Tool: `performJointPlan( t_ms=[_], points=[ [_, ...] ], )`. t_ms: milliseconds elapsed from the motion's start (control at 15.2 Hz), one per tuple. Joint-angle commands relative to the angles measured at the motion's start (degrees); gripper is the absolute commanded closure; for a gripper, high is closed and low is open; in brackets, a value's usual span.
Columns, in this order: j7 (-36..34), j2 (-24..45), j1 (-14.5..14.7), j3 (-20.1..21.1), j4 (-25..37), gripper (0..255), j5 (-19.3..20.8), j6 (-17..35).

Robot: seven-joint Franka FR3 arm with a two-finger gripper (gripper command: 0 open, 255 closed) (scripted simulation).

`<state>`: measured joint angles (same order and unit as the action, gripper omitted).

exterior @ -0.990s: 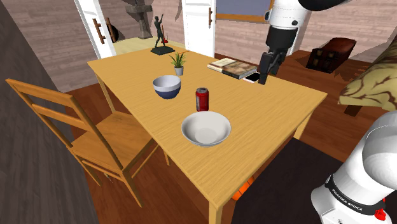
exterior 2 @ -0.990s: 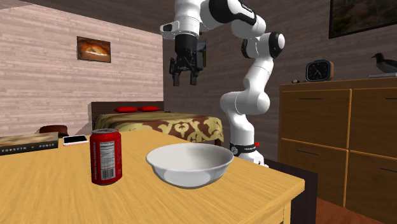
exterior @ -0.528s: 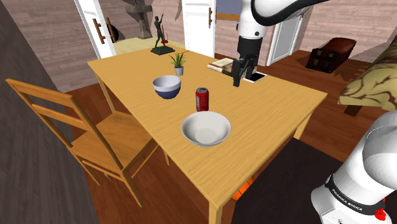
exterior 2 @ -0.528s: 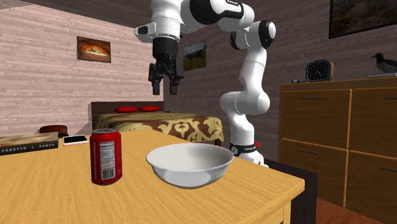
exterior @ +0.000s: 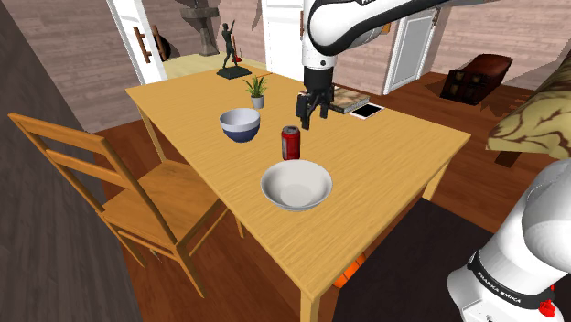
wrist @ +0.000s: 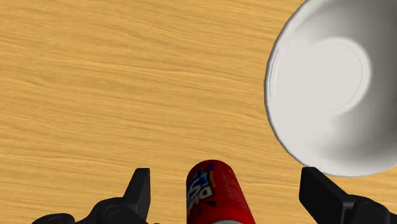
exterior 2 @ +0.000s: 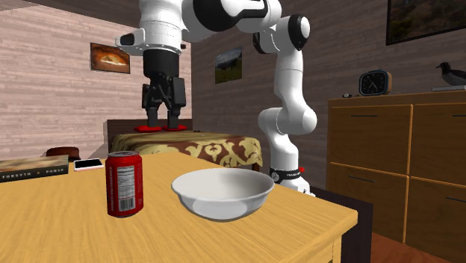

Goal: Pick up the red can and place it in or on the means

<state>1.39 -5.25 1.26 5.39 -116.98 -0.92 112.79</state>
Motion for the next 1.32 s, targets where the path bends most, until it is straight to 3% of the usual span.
performJointPlan(
  t_ms=[0,330,792,1254],
  points=[
    [-0.12,4.95,0.10,0.19,4.10,0,0.42,0.49],
    [-0.91,15.41,0.81,0.70,14.17,0,1.48,0.09],
    [-1.05,17.08,0.88,0.66,10.46,0,1.70,5.47],
    [-1.05,17.08,0.88,0.66,10.46,0,1.70,5.47]
  ],
)
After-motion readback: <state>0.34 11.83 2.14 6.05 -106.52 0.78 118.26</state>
